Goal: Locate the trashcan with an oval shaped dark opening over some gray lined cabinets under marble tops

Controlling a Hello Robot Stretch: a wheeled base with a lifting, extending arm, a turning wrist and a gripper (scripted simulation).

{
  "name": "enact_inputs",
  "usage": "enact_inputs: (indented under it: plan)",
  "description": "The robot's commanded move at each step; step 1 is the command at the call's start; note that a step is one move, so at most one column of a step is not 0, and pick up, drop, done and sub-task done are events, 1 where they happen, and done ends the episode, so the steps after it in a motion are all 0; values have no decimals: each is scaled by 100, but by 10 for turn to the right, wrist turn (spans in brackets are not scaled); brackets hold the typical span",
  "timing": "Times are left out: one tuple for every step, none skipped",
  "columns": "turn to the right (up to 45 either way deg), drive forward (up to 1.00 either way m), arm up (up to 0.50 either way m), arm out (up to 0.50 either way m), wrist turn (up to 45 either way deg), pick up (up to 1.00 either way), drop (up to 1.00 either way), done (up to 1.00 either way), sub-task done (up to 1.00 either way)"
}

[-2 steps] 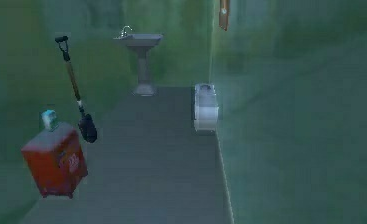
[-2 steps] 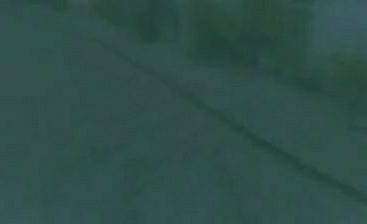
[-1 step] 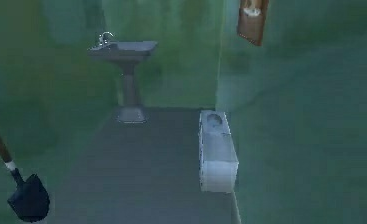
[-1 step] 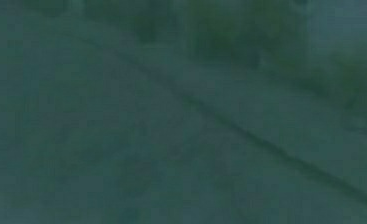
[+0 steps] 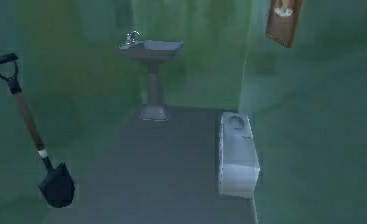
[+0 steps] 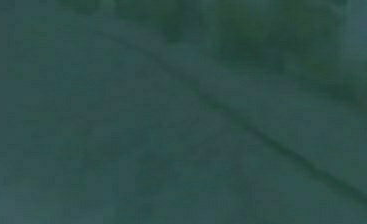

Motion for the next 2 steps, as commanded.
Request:
enact_inputs:
  plan:
    - [0,65,0,0,0,0,0,0,0]
    - [240,0,0,0,0,0,0,0,0]
